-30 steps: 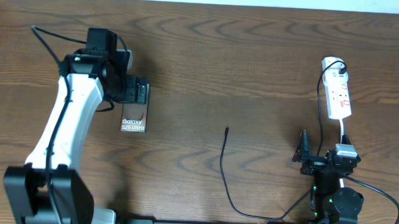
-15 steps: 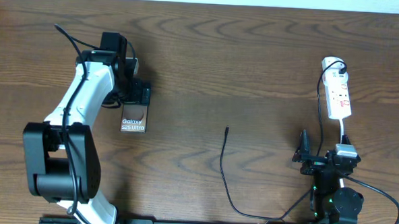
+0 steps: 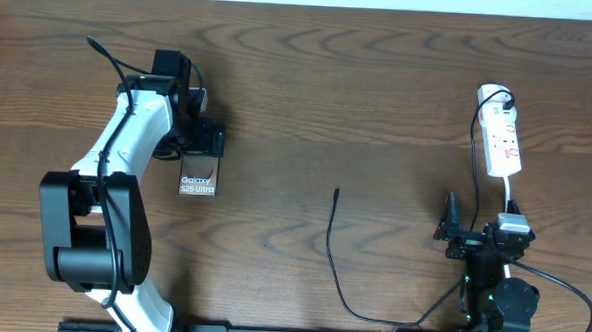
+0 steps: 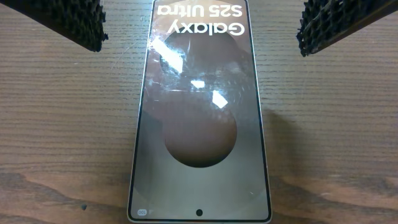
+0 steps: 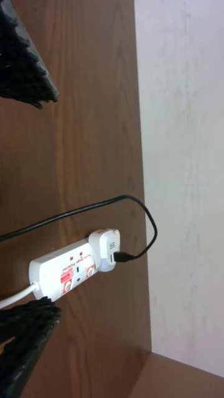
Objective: Plug charger to phone and switch on socket
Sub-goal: 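Lower the left gripper over the phone box, aligning fingers to its sides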
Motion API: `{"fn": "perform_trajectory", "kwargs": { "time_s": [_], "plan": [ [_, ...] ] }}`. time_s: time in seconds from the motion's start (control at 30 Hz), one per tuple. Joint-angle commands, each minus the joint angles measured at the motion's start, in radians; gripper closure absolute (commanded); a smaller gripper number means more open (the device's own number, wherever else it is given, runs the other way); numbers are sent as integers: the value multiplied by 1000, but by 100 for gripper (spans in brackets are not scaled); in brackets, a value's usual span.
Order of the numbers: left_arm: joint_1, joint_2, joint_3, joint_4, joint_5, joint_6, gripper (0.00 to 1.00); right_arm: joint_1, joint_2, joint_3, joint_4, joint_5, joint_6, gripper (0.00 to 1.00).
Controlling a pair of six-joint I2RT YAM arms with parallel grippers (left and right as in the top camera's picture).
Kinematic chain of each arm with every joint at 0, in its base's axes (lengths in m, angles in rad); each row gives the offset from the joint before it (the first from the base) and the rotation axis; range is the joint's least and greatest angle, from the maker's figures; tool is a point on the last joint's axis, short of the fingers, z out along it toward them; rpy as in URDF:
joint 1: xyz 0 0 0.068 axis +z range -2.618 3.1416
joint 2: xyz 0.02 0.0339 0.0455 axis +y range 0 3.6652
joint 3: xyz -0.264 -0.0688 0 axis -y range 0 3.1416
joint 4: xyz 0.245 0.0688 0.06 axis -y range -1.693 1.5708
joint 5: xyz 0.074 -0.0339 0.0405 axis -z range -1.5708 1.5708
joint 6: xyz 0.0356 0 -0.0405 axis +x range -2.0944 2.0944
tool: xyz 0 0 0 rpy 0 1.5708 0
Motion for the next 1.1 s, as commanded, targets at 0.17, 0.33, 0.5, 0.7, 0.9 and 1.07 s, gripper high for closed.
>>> {"fn": "perform_trajectory", "kwargs": {
  "time_s": [0.17, 0.33, 0.5, 0.7, 0.9, 1.07],
  "plan": [
    [1, 13, -16, 1, -13, -8, 3, -6, -5, -1, -5, 5, -8, 1],
    [1, 13, -59, 37, -13, -8, 3, -6, -5, -1, -5, 5, -8, 1],
    [1, 13, -101, 74, -13, -8, 3, -6, -5, -1, -5, 5, -8, 1],
    [1, 13, -105, 91, -13, -9, 3, -6, -5, -1, -5, 5, -8, 1],
    [1, 14, -107, 110, -13, -8, 3, -6, -5, -1, -5, 5, -8, 1],
    [1, 14, -107, 124, -13, -9, 2, -6, -5, -1, -5, 5, -8, 1]
  ]
}}
